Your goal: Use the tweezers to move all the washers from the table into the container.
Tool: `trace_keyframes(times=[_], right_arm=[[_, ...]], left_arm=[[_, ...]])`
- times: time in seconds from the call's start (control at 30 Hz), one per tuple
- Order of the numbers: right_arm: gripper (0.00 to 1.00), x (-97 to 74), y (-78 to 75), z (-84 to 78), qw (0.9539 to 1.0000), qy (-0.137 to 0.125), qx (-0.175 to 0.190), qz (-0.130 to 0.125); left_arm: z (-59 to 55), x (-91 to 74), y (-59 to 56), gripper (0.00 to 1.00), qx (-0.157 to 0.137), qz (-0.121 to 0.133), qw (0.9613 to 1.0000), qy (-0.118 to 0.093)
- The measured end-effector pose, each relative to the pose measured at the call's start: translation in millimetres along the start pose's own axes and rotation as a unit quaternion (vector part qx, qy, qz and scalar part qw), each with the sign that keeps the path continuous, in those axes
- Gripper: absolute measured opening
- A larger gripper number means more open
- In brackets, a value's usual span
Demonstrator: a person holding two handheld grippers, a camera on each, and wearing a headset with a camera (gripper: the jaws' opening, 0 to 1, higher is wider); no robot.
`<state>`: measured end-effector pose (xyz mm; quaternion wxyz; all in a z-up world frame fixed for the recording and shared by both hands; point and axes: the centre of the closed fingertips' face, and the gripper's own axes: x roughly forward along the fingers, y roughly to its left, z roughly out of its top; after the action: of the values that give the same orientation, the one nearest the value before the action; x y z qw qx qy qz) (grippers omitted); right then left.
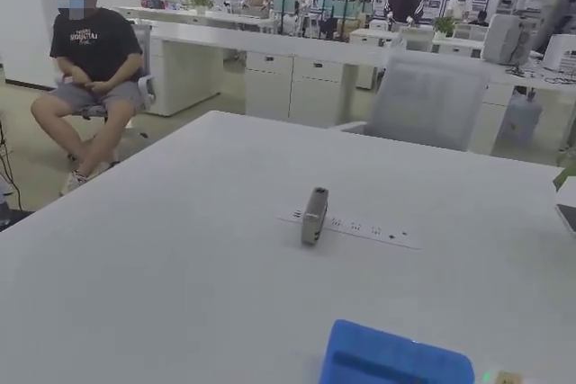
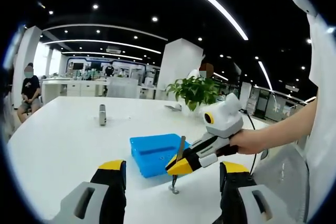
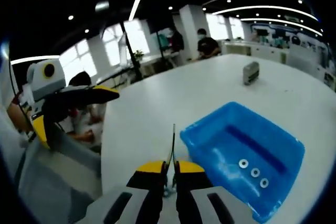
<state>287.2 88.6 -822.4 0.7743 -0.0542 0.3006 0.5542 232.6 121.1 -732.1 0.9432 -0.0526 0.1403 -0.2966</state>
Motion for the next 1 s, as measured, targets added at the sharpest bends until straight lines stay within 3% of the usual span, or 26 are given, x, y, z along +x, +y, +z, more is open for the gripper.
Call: trace_keyframes(times=[0.1, 0.3, 0.43, 0.67, 1.0], right_arm=[[0.04, 2.7, -3.0, -6.7, 0.9999, 0.010, -0.003, -0.001], [0.04, 3.1, -3.4, -6.5, 1.0000, 0.006, 0.000, -0.003], [0.04, 5.0, -0.6, -6.7, 0.9994, 0.012, -0.031, -0.002], [0.03, 3.9, 2.6, -4.9, 0.9987, 0.011, -0.050, -0.005], [0.03, -18.3, 8.1, 27.4, 0.9989, -0.037, -0.027, 0.012]], left_arm=[[-0.2, 0.0, 0.2, 0.73, 0.000, 0.000, 1.0000, 0.001], [-2.1, -0.1, 0.0, 0.72, 0.004, 0.000, 1.0000, 0.007], [-2.1, -0.4, -0.1, 0.72, 0.004, 0.000, 1.0000, 0.007], [-1.7, -0.5, 1.2, 0.72, 0.003, 0.001, 1.0000, 0.005], [-0.9, -0.1, 0.9, 0.72, 0.003, -0.001, 1.0000, 0.004]])
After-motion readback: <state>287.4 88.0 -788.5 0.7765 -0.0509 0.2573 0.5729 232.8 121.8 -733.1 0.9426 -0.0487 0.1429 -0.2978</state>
